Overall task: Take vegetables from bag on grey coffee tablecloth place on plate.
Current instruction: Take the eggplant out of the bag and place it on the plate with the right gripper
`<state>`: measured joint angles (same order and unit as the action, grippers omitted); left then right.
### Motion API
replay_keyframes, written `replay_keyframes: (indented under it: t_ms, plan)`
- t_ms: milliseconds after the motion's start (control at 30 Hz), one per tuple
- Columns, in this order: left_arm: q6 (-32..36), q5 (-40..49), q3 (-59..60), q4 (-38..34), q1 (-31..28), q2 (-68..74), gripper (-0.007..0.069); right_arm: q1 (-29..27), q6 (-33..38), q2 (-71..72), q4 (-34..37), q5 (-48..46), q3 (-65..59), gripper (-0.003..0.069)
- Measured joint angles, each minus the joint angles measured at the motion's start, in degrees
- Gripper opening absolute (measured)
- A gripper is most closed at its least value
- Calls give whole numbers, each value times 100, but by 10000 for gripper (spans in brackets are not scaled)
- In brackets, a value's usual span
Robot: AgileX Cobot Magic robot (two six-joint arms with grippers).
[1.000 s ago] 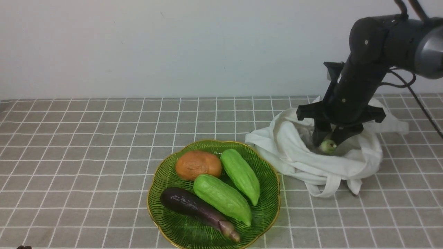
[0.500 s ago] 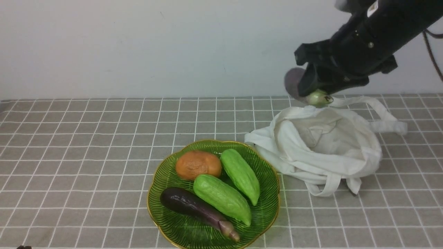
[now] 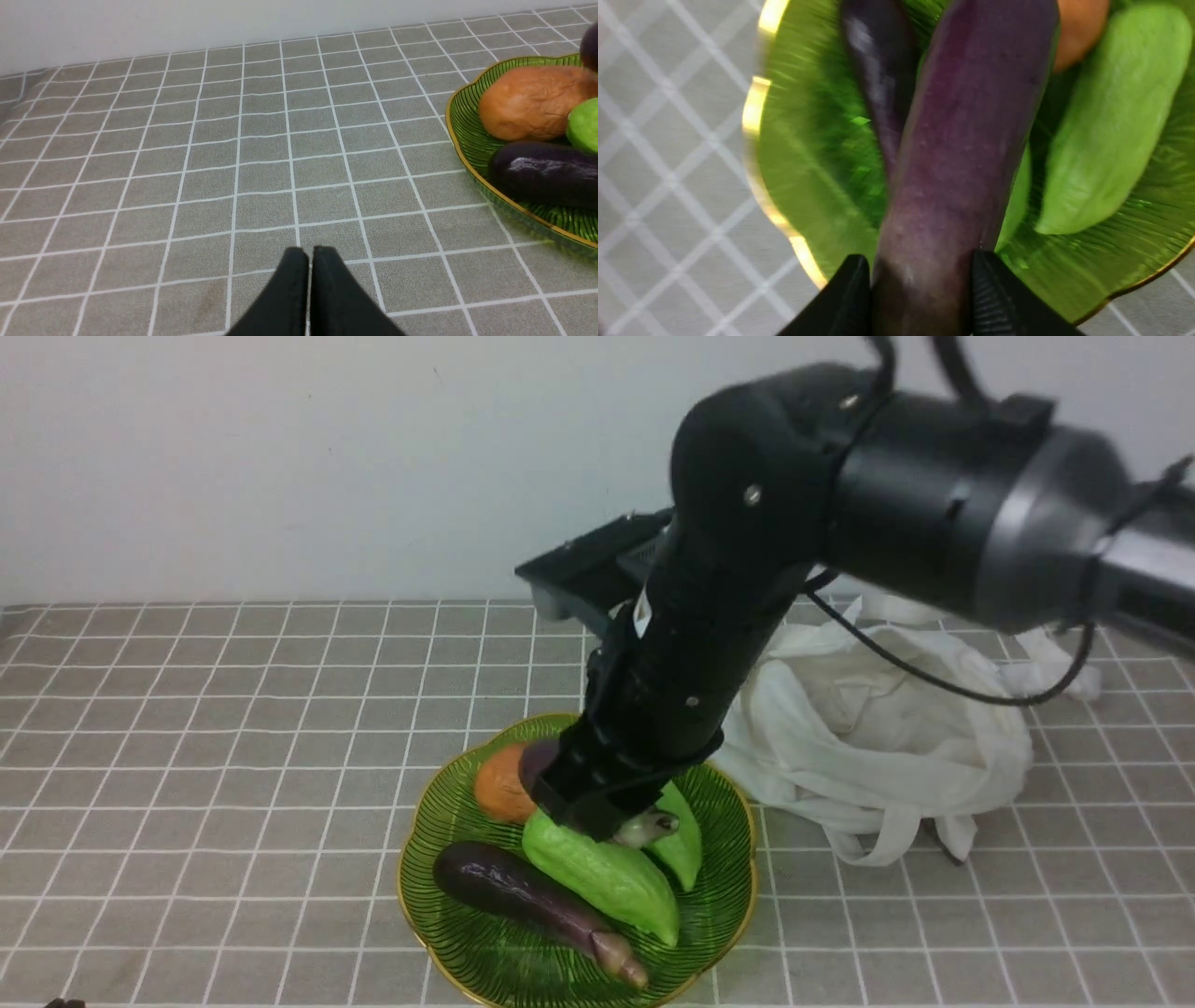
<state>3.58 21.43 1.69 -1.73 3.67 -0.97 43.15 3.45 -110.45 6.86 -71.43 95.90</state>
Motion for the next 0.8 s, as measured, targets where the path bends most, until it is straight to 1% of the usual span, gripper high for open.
replay_keyframes:
  t_ms: [133,333,367,400,467,533,567,667,700,800]
  plan:
    - [0,0,0,0,0,0,-5,0,-434,-368,-416,43,0,259]
    - [0,0,0,0,0,0,-5,0,-614,-436,-518,61,0,261]
    - [0,0,0,0,0,0,-5,0,-630,-436,-534,61,7,277]
    - [0,0,0,0,0,0,-5,0,-639,-436,-542,61,43,307]
    - [0,0,0,0,0,0,-5,0,-662,-438,-546,61,94,342]
    - [0,0,0,0,0,0,-5,0,-771,-438,-561,61,308,460]
    - [0,0,0,0,0,0,-5,0,-820,-438,-563,61,358,488]
    - [0,0,0,0,0,0,-5,0,-1044,-356,-621,65,503,603]
    - [0,0,0,0,0,0,-5,0,-1093,-300,-632,65,515,627]
    - [0,0,0,0,0,0,-5,0,-1127,2,-686,58,528,656]
